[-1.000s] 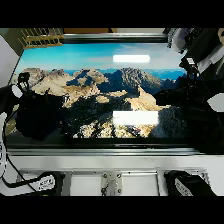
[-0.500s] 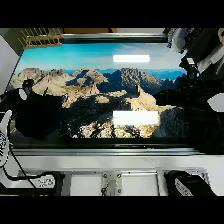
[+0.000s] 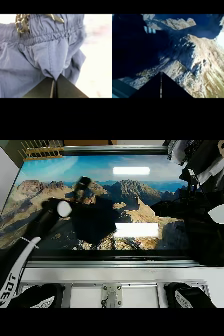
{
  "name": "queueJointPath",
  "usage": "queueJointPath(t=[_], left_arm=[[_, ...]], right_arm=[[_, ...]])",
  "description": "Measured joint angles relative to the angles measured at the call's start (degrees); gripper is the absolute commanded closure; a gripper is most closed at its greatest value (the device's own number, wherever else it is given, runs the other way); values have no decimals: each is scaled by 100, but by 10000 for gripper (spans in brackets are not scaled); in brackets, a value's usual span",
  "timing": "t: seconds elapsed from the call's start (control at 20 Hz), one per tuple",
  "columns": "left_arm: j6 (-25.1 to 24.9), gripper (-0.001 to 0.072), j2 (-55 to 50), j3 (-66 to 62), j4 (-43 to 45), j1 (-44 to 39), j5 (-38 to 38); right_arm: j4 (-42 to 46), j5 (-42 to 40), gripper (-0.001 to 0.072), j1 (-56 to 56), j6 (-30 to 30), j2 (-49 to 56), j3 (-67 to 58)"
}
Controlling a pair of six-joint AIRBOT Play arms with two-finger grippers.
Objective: Fold the clothes and pants, and hang the long-sleeved shirts on hangers.
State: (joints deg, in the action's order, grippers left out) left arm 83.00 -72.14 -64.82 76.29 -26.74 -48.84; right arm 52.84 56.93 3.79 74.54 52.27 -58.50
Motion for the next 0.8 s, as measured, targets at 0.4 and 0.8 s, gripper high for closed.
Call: queueJointPath(t=[0.4, 0.8], left_arm=[[612, -6, -223, -7, -122, -1495, 280], [1045, -6, -146, 660, -1300, 1019, -452]], right_arm=[[-125, 138, 538, -448, -92, 0, 0], [-149, 551, 133, -553, -83, 647, 0]])
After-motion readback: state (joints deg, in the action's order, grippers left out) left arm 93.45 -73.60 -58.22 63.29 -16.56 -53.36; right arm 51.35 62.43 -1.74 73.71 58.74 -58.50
